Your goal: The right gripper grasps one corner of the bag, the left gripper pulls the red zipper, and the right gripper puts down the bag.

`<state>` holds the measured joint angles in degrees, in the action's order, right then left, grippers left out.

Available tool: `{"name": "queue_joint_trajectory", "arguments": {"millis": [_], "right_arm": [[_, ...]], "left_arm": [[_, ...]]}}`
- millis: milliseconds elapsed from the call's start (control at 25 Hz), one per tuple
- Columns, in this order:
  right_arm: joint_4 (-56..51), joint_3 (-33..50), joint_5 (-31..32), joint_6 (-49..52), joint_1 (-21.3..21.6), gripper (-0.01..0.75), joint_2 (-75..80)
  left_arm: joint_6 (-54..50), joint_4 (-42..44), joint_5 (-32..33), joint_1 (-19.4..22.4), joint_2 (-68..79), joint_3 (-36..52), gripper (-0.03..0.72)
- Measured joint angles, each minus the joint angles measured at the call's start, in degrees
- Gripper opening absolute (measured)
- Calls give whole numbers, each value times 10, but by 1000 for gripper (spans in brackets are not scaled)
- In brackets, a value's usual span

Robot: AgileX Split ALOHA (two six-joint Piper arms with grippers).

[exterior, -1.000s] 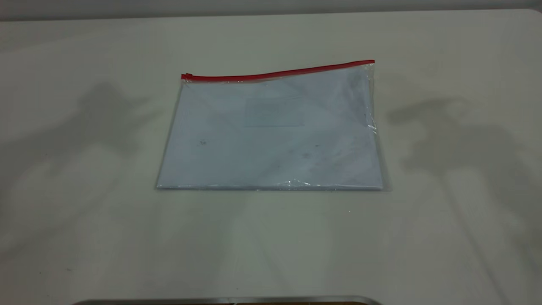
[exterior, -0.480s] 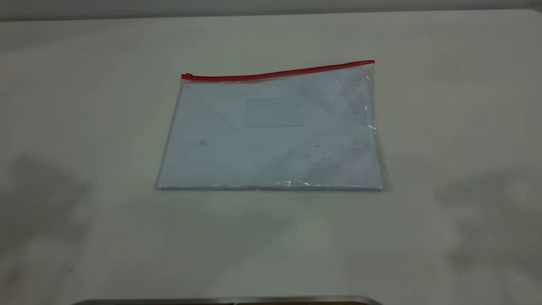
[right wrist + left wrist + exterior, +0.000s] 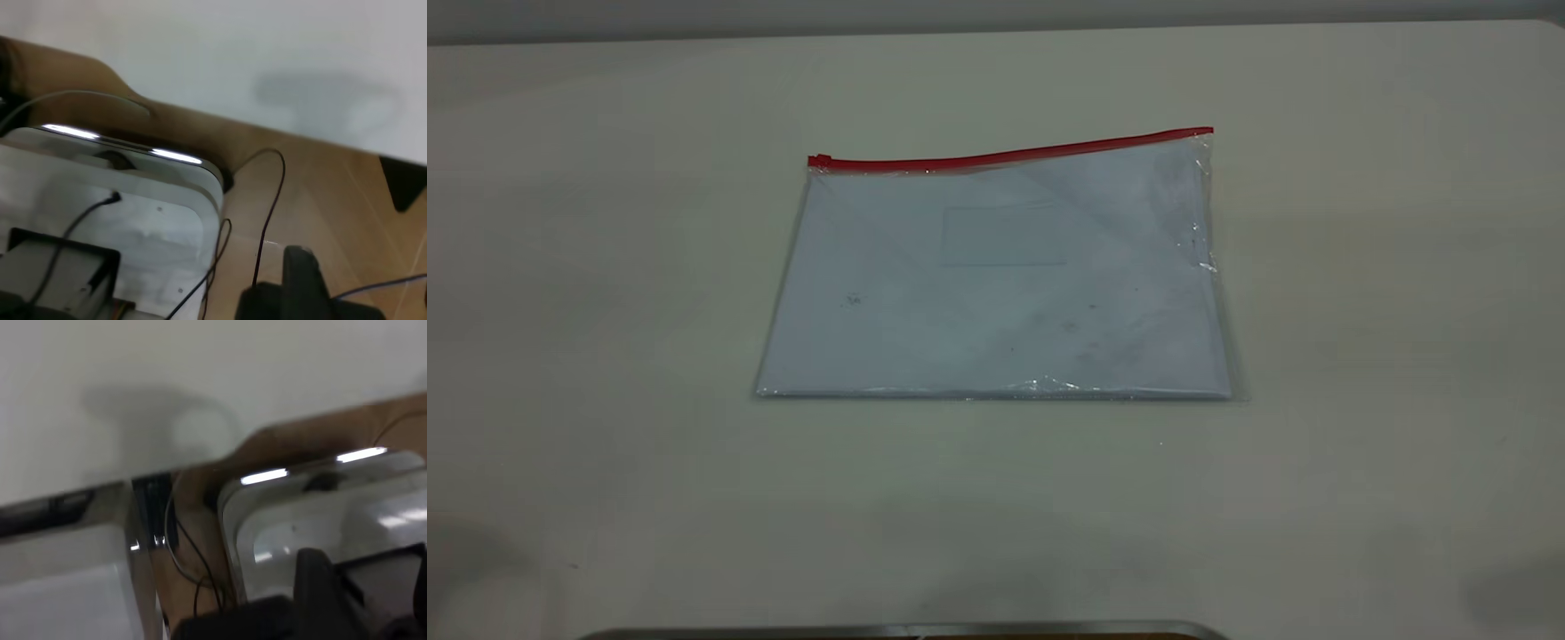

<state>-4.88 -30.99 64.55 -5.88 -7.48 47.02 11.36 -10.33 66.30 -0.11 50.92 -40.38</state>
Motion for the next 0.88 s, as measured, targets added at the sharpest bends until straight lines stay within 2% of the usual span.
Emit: {"name": "queue_joint_trajectory", "arguments": {"millis": [80, 320, 880], "right_arm": [[12, 30, -11, 19, 0, 468, -22], [16, 34, -23, 32, 0, 468, -45], [14, 34, -23, 33, 0, 468, -45]], "left_arm": [[-1, 8, -15, 0, -34, 37, 403], [-7, 48, -36, 0, -131, 116, 403], [-22, 59, -24, 0, -352, 124, 403]]}}
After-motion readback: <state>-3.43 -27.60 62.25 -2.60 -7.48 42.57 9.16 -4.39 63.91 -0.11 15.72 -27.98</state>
